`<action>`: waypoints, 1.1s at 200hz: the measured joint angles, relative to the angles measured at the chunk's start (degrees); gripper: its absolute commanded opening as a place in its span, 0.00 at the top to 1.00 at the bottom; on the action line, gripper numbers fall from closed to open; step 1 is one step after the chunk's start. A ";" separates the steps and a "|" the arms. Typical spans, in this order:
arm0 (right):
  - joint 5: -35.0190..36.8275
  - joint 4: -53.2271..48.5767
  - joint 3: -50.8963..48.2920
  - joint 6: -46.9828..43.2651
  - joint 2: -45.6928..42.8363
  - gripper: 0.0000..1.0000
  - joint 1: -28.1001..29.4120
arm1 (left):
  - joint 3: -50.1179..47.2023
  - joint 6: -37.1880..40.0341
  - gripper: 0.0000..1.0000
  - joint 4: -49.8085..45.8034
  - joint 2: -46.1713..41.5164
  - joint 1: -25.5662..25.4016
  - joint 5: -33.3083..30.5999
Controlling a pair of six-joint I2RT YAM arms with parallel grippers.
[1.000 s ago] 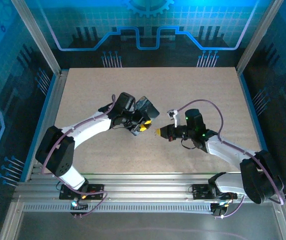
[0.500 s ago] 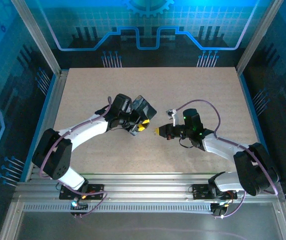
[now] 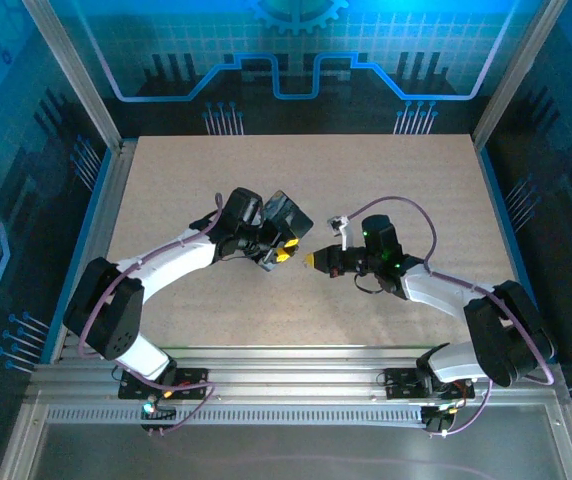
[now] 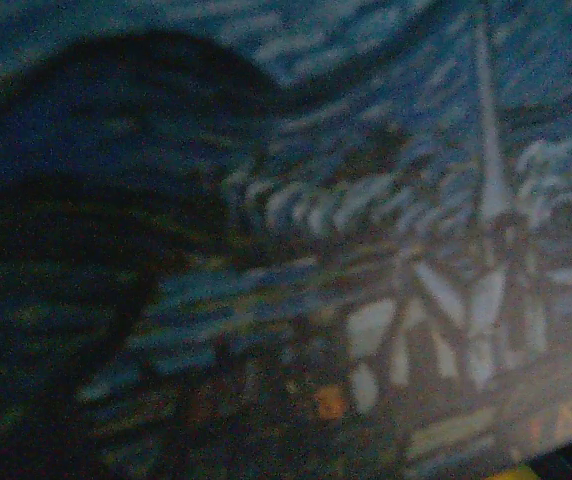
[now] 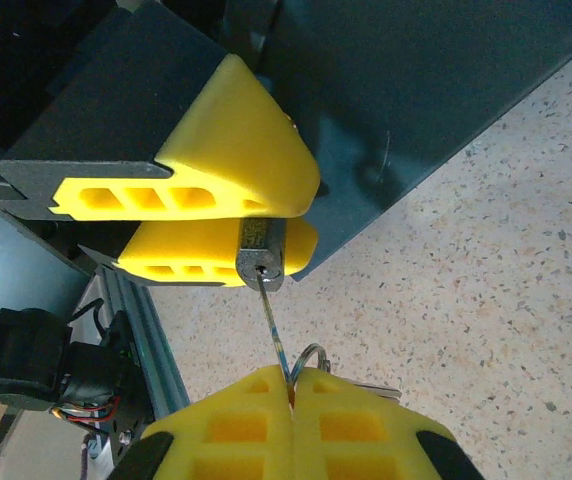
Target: Unlock the padlock with the key
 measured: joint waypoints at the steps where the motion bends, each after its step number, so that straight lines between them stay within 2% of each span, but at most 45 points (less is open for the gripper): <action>1: 0.00 0.00 0.02 0.00 0.02 1.00 0.02 | -0.04 0.00 1.00 0.00 -0.02 0.00 0.00; 111: 4.39 0.39 1.49 1.92 1.40 1.00 3.23 | -2.62 -2.93 1.00 0.59 -2.67 0.11 -2.99; 220: 5.33 7.67 1.44 6.32 5.99 1.00 5.29 | -4.22 -4.57 1.00 2.16 -2.91 0.44 -5.57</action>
